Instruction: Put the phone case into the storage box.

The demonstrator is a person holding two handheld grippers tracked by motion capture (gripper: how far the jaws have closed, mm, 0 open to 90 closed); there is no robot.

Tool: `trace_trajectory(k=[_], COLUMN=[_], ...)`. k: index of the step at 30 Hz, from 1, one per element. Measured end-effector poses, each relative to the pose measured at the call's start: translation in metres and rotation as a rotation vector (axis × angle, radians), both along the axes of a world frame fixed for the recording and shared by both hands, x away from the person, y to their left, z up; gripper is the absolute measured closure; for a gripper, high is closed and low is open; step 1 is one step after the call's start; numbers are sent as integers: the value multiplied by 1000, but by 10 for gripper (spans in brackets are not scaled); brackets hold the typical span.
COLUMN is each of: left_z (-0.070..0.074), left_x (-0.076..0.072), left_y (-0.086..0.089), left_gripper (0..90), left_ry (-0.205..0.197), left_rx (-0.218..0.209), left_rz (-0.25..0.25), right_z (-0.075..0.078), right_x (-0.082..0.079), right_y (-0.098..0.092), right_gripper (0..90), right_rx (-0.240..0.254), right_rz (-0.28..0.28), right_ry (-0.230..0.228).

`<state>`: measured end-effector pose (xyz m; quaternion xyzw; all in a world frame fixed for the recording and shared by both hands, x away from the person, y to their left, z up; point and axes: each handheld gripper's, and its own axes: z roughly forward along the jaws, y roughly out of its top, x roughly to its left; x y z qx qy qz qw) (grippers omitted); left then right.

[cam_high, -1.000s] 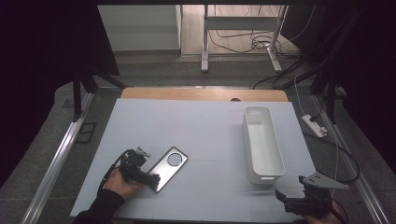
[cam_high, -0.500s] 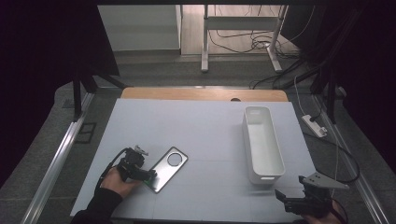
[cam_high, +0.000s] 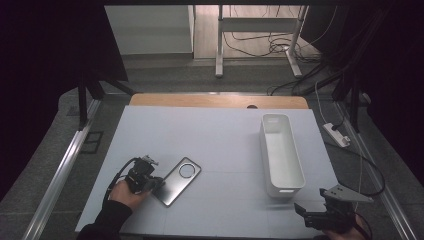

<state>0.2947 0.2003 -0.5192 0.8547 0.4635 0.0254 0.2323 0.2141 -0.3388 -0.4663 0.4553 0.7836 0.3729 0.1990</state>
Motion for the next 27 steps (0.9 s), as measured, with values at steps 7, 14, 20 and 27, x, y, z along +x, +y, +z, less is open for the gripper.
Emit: trace_trajectory(k=[7, 14, 20, 27], left_z=[-1, -2, 3, 12], left_x=[0, -3, -6, -14], left_y=[4, 6, 7, 9], left_gripper=[894, 894, 894, 894], left_ry=[-1, -14, -52, -151], left_rx=[-27, -45, -60, -95], left_rz=[3, 8, 27, 53], right_z=[0, 0, 0, 0], right_x=[0, 0, 0, 0], right_y=[0, 0, 0, 0], right_gripper=[0, 0, 0, 0], right_rx=[0, 1, 1, 3], right_rz=[-1, 0, 0, 1], right_ry=[-1, -2, -2, -5])
